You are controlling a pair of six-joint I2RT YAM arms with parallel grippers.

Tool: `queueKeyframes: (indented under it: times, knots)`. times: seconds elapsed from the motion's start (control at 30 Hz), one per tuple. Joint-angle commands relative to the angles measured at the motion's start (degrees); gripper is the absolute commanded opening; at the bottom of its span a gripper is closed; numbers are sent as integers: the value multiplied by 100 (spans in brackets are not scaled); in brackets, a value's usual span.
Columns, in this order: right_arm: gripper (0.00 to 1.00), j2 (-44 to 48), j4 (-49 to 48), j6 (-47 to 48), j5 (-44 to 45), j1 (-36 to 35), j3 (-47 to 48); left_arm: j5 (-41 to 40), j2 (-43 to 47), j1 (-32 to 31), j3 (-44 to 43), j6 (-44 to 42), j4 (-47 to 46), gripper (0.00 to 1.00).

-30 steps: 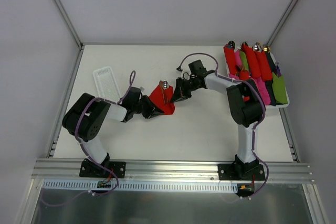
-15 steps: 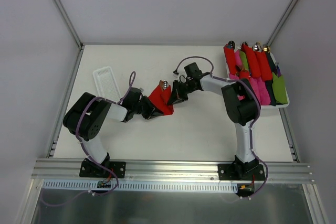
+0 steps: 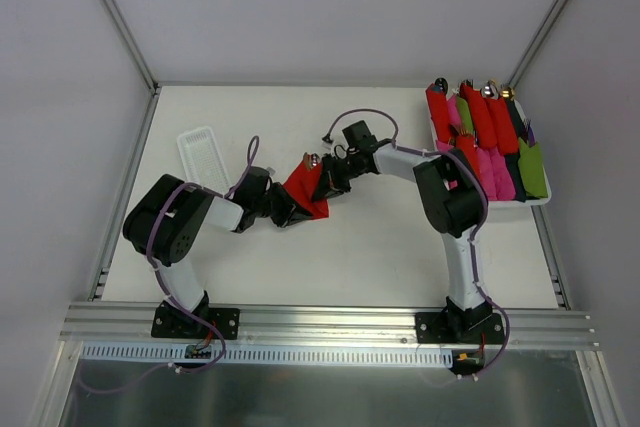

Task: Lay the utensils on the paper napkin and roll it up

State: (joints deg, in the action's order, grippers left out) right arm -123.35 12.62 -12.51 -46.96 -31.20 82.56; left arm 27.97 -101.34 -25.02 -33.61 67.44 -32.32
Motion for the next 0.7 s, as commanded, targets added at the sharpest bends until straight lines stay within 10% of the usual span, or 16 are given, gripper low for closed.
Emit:
queueKeyframes:
  times: [0.0, 0.67]
  knots:
    - [0, -154, -41, -50, -15, -53, 225, -90, -88, 58, 20, -11, 59, 0]
    - [39, -444, -23, -120, -287, -44, 260, -28, 1160, 295, 321, -187, -970, 16]
